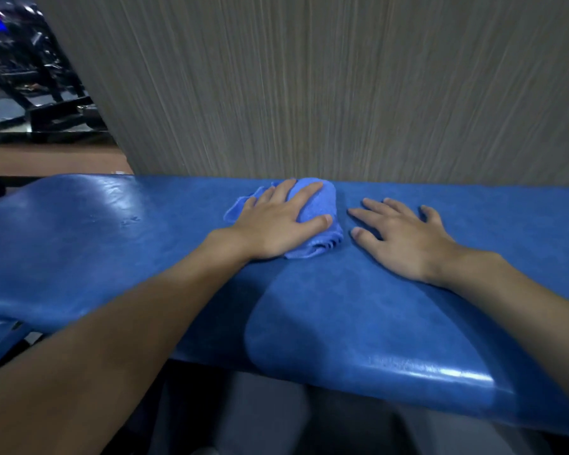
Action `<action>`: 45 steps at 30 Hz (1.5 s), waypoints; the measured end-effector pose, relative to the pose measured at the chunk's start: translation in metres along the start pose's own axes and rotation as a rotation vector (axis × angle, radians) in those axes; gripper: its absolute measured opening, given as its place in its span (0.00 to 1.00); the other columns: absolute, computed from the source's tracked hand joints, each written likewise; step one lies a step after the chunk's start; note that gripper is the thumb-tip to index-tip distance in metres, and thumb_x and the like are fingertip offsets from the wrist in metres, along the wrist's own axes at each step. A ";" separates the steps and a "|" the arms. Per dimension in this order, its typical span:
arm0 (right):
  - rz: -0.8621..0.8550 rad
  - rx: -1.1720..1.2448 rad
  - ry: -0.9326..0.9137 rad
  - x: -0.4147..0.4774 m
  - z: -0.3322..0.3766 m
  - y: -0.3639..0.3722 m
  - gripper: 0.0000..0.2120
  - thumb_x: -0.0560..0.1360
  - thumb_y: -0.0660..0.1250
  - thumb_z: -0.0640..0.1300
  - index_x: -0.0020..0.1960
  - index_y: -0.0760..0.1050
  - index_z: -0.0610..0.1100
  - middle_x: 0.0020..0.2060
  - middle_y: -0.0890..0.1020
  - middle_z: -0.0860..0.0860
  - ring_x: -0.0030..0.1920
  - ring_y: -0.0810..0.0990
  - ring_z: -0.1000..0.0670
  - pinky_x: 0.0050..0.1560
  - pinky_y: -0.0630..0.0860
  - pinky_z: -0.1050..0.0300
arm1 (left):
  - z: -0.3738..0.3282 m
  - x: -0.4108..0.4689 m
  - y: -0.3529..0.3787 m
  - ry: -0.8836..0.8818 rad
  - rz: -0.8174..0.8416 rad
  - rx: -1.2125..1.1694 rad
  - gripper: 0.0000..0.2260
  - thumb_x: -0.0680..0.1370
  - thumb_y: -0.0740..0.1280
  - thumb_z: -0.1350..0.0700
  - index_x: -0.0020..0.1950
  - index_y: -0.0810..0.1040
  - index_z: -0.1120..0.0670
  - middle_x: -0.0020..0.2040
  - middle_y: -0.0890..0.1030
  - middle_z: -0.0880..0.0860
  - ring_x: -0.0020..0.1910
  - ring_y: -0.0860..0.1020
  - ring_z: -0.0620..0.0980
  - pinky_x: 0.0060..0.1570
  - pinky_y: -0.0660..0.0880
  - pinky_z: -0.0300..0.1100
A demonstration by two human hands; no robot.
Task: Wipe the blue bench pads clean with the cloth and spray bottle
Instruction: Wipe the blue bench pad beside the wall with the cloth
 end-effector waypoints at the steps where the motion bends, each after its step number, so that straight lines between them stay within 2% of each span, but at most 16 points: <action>1: -0.005 0.002 -0.003 0.000 0.000 0.000 0.25 0.81 0.47 0.62 0.78 0.55 0.61 0.79 0.53 0.59 0.79 0.48 0.53 0.75 0.44 0.36 | 0.003 0.014 -0.001 -0.014 0.000 -0.009 0.42 0.64 0.44 0.25 0.78 0.51 0.34 0.82 0.52 0.47 0.80 0.52 0.53 0.76 0.49 0.57; 6: -0.010 0.022 -0.003 0.000 -0.002 0.001 0.26 0.81 0.46 0.63 0.78 0.54 0.61 0.79 0.53 0.60 0.79 0.47 0.54 0.75 0.44 0.37 | 0.012 0.061 -0.001 -0.052 -0.006 0.012 0.33 0.75 0.51 0.29 0.79 0.51 0.36 0.81 0.53 0.49 0.79 0.54 0.55 0.76 0.50 0.57; 9: -0.008 0.027 0.000 0.000 -0.003 0.000 0.26 0.80 0.46 0.64 0.78 0.54 0.62 0.79 0.53 0.60 0.79 0.47 0.55 0.75 0.43 0.38 | 0.013 0.057 0.001 -0.061 0.007 0.006 0.36 0.73 0.50 0.27 0.79 0.51 0.36 0.82 0.51 0.50 0.80 0.51 0.55 0.76 0.49 0.58; 13: -0.005 0.043 0.009 -0.001 -0.003 -0.001 0.26 0.80 0.47 0.64 0.77 0.56 0.62 0.79 0.53 0.60 0.79 0.48 0.55 0.76 0.43 0.38 | 0.008 0.021 -0.001 -0.038 0.013 -0.006 0.34 0.75 0.52 0.27 0.79 0.49 0.35 0.82 0.48 0.50 0.80 0.48 0.54 0.77 0.47 0.57; 16: -0.003 0.051 0.015 -0.003 -0.002 -0.002 0.26 0.81 0.48 0.63 0.77 0.57 0.61 0.79 0.54 0.60 0.79 0.48 0.54 0.76 0.43 0.38 | 0.003 -0.025 -0.003 -0.007 0.023 0.006 0.41 0.66 0.44 0.24 0.79 0.48 0.33 0.82 0.48 0.48 0.80 0.49 0.54 0.77 0.47 0.56; 18: -0.002 0.054 0.016 -0.004 -0.002 -0.002 0.26 0.81 0.48 0.64 0.77 0.57 0.61 0.79 0.54 0.59 0.79 0.49 0.54 0.76 0.43 0.38 | 0.001 -0.057 -0.003 0.023 0.022 0.023 0.42 0.64 0.41 0.24 0.78 0.47 0.33 0.82 0.48 0.49 0.80 0.48 0.53 0.77 0.48 0.56; 24: 0.019 0.034 0.010 -0.009 0.001 -0.004 0.26 0.81 0.47 0.63 0.78 0.57 0.60 0.79 0.55 0.57 0.79 0.49 0.52 0.75 0.43 0.35 | -0.004 -0.137 -0.004 0.104 -0.005 0.099 0.36 0.66 0.40 0.24 0.75 0.38 0.28 0.82 0.45 0.47 0.80 0.46 0.50 0.77 0.46 0.51; 27: 0.034 -0.086 0.009 -0.009 0.005 -0.010 0.25 0.82 0.45 0.62 0.78 0.57 0.59 0.79 0.56 0.57 0.79 0.50 0.50 0.73 0.38 0.31 | -0.005 -0.146 -0.007 0.114 -0.018 0.111 0.37 0.68 0.40 0.25 0.77 0.40 0.30 0.82 0.46 0.47 0.80 0.47 0.50 0.77 0.46 0.50; 30: 0.007 -0.063 -0.005 -0.003 0.010 -0.018 0.24 0.82 0.47 0.60 0.77 0.60 0.59 0.78 0.58 0.58 0.79 0.50 0.50 0.72 0.39 0.30 | -0.004 -0.130 -0.008 0.087 -0.009 0.096 0.40 0.66 0.40 0.25 0.78 0.44 0.32 0.81 0.48 0.46 0.80 0.48 0.49 0.77 0.47 0.51; 33: -0.002 0.048 -0.010 0.001 0.017 -0.012 0.24 0.82 0.49 0.60 0.78 0.58 0.58 0.79 0.57 0.57 0.79 0.51 0.52 0.75 0.43 0.33 | 0.001 -0.106 -0.007 0.069 0.004 0.057 0.41 0.65 0.40 0.25 0.78 0.46 0.33 0.81 0.50 0.47 0.80 0.48 0.48 0.77 0.48 0.53; 38: 0.000 0.026 -0.019 0.003 0.019 0.000 0.25 0.82 0.47 0.61 0.78 0.56 0.59 0.79 0.54 0.58 0.79 0.49 0.53 0.76 0.43 0.37 | 0.018 -0.033 -0.005 0.004 0.009 0.025 0.42 0.64 0.42 0.24 0.78 0.49 0.33 0.81 0.52 0.49 0.80 0.51 0.53 0.76 0.51 0.57; 42: -0.008 0.021 -0.015 0.005 0.016 0.003 0.25 0.81 0.46 0.62 0.78 0.55 0.61 0.79 0.53 0.59 0.79 0.48 0.54 0.76 0.43 0.38 | 0.028 0.031 -0.004 -0.032 0.017 0.028 0.34 0.74 0.50 0.27 0.79 0.50 0.35 0.81 0.51 0.49 0.80 0.52 0.55 0.76 0.50 0.58; 45: -0.010 0.031 -0.016 0.004 0.015 0.003 0.26 0.80 0.45 0.63 0.77 0.55 0.61 0.79 0.53 0.60 0.79 0.47 0.55 0.76 0.43 0.39 | 0.032 0.058 -0.005 -0.047 0.003 0.025 0.34 0.74 0.49 0.28 0.79 0.51 0.36 0.81 0.53 0.50 0.79 0.53 0.56 0.76 0.50 0.59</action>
Point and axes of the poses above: each hand's wrist, its own x-axis towards the middle knuckle, its own y-axis out of the palm, z = x × y, the point moved 8 cm from there along x, towards the middle knuckle
